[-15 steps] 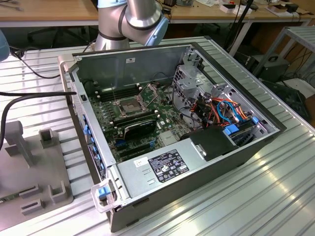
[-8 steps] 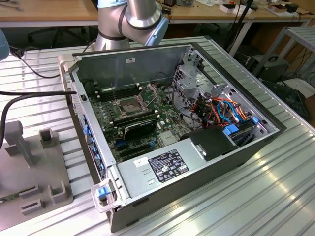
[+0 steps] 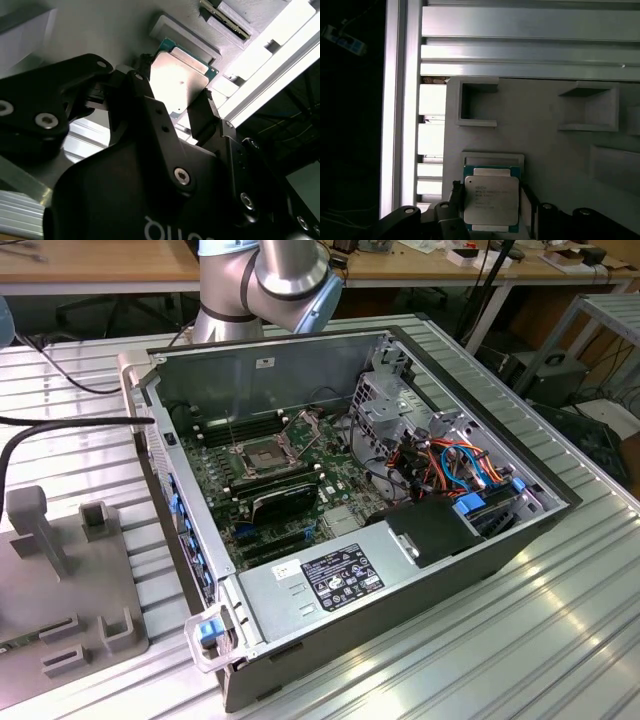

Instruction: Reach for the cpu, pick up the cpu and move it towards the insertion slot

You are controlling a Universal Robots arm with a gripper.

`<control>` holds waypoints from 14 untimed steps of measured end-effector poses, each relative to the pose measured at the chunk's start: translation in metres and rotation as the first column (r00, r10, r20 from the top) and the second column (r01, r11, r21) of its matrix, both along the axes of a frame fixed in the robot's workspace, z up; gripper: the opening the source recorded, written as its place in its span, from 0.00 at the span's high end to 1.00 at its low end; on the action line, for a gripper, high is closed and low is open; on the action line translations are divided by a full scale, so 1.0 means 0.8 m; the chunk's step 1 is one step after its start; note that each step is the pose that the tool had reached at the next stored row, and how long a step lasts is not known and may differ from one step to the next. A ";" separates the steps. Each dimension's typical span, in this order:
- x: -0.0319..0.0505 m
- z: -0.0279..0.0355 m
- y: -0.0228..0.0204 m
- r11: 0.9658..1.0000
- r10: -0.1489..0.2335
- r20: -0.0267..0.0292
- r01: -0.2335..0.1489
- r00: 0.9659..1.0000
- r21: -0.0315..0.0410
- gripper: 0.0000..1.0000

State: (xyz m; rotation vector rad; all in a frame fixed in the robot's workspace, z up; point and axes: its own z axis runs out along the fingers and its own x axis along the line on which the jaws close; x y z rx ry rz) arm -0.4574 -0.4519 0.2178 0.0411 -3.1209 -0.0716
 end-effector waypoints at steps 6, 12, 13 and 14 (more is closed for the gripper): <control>0.000 0.0095 -0.0002 1.000 0.000 -0.001 0.000 1.000 0.003 0.46; 0.000 0.0247 -0.0002 1.000 0.000 -0.005 0.000 1.000 0.006 0.46; 0.000 0.0278 -0.0002 1.000 0.000 -0.006 0.000 1.000 0.007 0.46; 0.000 0.0292 -0.0003 1.000 0.000 -0.006 0.000 1.000 0.007 0.46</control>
